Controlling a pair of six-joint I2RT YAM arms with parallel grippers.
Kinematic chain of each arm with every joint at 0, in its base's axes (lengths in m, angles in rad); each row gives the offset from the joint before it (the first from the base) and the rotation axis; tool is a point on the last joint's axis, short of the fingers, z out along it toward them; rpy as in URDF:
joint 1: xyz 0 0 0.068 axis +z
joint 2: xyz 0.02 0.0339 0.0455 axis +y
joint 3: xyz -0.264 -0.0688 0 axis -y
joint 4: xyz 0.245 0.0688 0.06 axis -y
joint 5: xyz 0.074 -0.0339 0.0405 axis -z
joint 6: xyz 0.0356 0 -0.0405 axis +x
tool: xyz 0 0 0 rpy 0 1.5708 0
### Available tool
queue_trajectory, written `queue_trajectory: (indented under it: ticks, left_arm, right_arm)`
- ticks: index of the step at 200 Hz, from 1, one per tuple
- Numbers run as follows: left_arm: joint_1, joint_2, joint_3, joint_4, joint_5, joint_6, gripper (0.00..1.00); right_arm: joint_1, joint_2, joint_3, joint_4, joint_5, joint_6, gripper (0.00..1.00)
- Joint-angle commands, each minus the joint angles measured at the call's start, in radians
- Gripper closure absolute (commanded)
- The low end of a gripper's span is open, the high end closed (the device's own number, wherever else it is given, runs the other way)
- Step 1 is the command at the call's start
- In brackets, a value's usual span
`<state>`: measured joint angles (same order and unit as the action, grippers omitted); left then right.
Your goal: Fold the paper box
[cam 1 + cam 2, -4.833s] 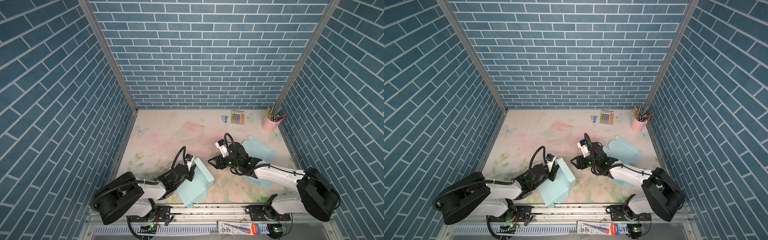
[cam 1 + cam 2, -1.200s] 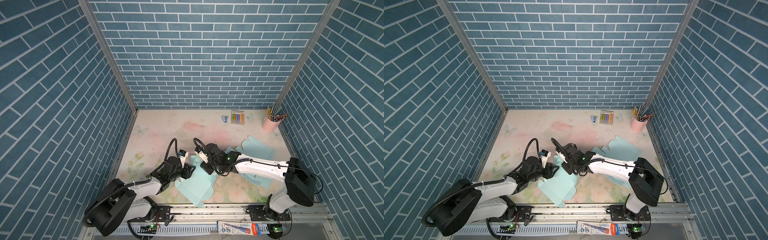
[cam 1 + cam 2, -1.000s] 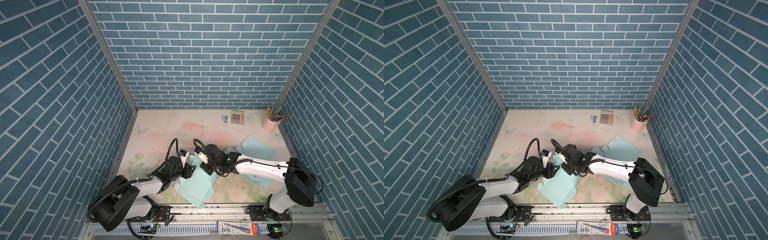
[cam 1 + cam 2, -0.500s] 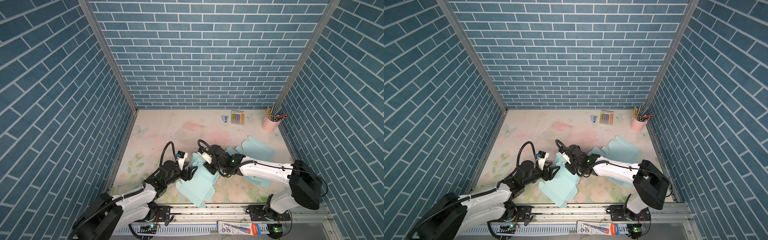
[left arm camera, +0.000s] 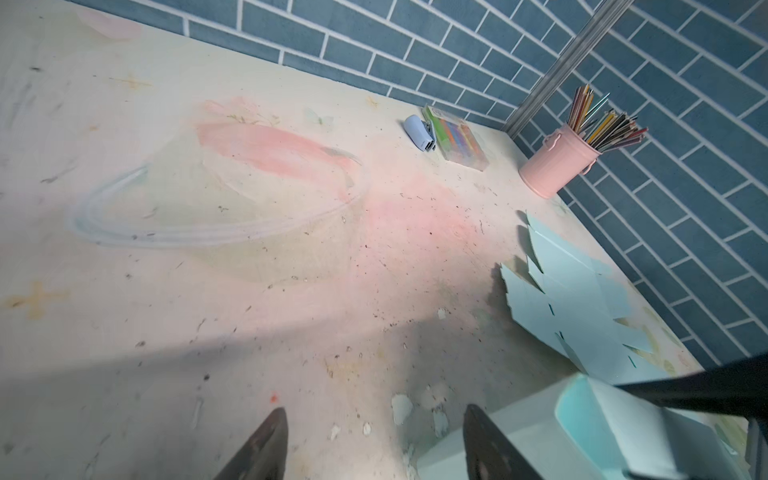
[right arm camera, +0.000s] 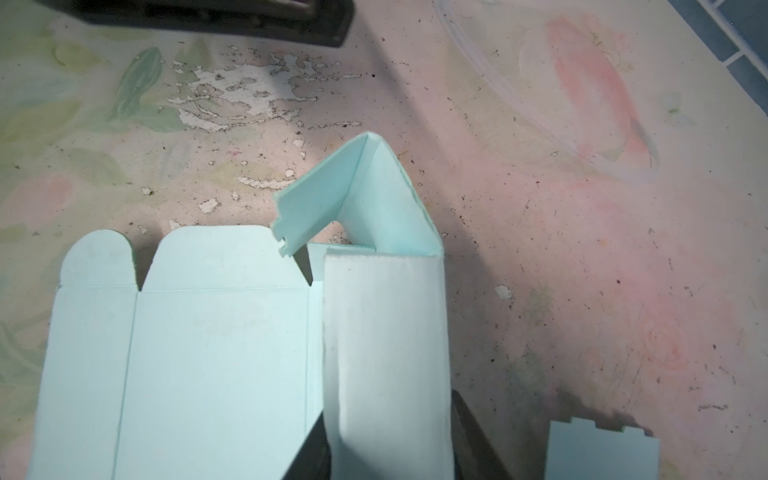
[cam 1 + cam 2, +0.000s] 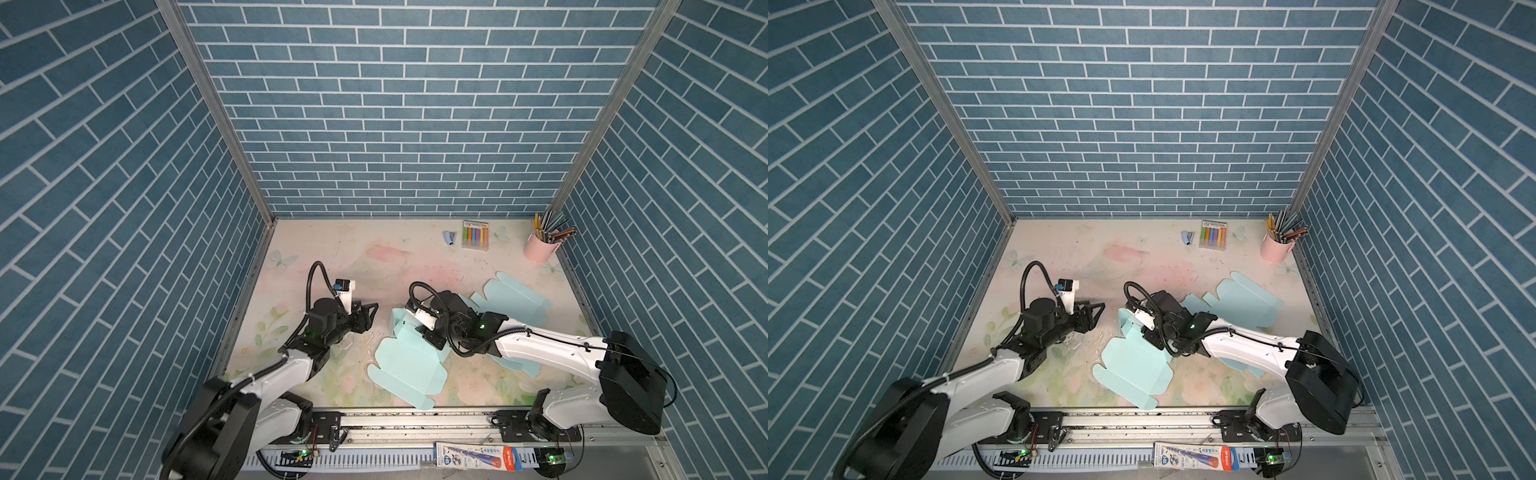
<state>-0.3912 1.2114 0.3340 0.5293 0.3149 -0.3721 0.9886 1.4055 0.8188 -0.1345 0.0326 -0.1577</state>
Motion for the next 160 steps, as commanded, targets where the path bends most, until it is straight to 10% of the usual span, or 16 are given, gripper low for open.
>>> queue_trajectory:
  ticks: [1, 160]
  left_arm:
    - [-0.008, 0.124, 0.072, -0.002, 0.049, 0.06, 0.34]
    - [-0.265, 0.09, -0.065, 0.055, 0.035, 0.059, 0.34]
  right_arm:
    - [-0.002, 0.016, 0.022, -0.014, 0.022, -0.081, 0.7]
    - [0.02, 0.007, 0.005, 0.014, -0.017, -0.138, 0.7]
